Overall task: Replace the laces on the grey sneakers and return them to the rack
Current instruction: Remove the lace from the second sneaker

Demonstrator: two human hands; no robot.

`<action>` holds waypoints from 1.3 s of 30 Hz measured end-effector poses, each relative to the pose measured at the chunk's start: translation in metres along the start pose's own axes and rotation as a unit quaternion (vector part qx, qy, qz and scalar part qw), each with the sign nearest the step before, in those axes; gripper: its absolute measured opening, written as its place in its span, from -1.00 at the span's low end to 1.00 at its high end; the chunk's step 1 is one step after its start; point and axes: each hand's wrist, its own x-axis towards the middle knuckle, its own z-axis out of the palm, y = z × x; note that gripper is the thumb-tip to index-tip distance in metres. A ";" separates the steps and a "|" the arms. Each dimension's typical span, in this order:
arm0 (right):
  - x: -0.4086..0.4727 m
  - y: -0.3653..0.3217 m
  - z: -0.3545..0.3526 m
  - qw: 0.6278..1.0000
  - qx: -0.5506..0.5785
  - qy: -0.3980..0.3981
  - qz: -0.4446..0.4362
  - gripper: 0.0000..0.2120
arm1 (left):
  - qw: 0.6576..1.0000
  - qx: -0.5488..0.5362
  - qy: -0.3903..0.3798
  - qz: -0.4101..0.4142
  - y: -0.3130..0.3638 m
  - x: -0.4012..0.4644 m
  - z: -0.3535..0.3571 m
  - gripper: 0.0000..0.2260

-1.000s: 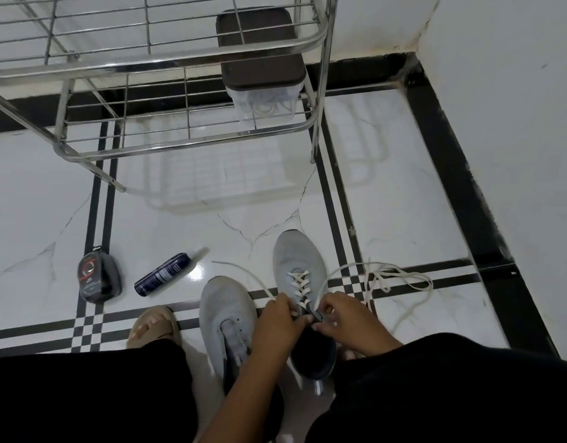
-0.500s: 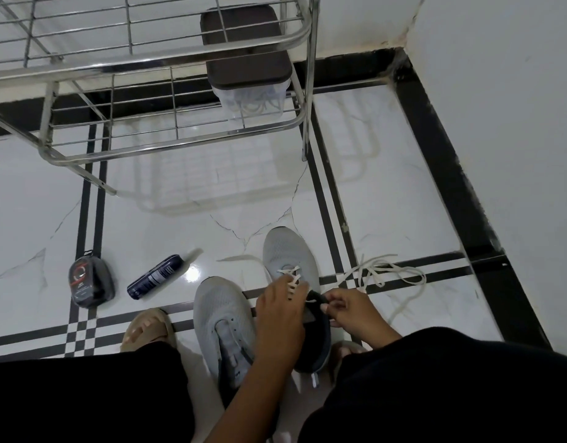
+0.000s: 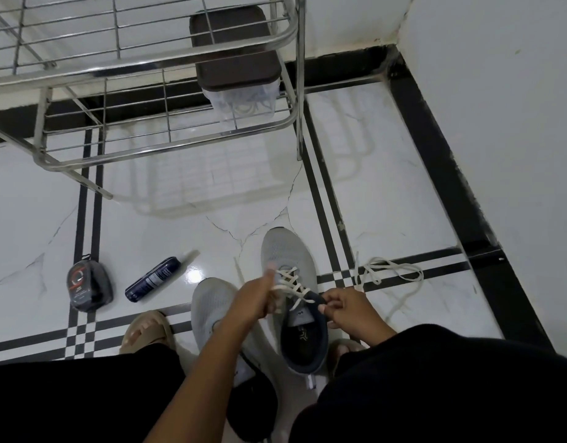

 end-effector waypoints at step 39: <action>0.005 -0.036 0.002 0.989 -0.133 -0.011 -0.068 -0.78 | 0.978 0.189 0.087 0.006 -0.033 -0.015 0.032 -0.91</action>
